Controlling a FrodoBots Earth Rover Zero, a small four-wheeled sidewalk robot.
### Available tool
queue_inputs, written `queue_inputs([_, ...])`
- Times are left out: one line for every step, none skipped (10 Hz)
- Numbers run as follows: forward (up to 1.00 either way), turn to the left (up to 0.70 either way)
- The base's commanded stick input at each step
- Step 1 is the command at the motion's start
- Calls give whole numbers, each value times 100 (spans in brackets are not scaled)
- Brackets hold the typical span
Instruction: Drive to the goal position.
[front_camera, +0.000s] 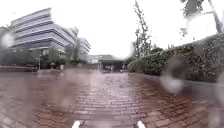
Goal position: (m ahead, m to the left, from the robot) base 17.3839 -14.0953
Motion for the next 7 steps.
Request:
queue_inputs([70, 0])
queue_inputs([70, 0])
queue_inputs([70, 0])
queue_inputs([70, 0])
queue_inputs([70, 0])
queue_inputs([70, 0])
queue_inputs([70, 0])
